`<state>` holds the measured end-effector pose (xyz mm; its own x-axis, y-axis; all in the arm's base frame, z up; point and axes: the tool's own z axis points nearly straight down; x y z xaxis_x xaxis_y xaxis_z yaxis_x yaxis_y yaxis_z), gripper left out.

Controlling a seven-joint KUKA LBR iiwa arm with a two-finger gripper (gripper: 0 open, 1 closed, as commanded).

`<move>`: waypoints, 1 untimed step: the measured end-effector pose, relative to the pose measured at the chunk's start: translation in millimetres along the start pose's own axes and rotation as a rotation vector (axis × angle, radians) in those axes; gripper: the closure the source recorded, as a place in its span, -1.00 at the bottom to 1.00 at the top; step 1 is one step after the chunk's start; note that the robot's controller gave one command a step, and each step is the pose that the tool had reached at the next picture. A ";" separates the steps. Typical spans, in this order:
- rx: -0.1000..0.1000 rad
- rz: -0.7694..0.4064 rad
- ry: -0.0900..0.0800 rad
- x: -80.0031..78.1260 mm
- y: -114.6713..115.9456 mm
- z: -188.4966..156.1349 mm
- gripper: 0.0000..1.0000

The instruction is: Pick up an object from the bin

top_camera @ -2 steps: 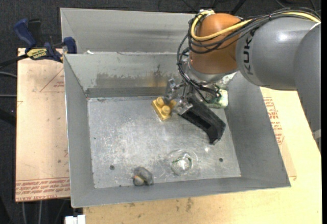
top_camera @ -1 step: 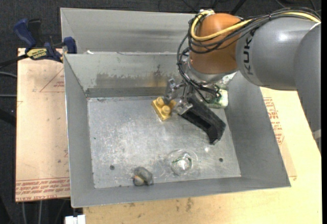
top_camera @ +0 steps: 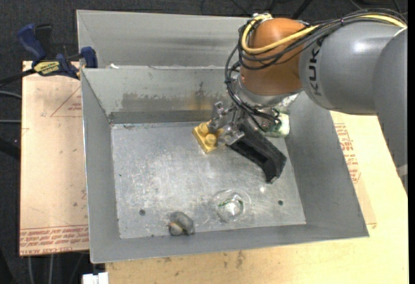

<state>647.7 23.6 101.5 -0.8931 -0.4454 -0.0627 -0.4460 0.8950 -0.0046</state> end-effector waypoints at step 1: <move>-0.001 0.002 0.000 0.2 -0.4 0.2 1.00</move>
Offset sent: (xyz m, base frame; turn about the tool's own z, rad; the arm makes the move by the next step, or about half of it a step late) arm 0.0000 0.0000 0.0000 0.0000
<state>647.6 23.2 101.3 -0.8942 -0.4434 -0.0624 -0.4440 0.8960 -0.0037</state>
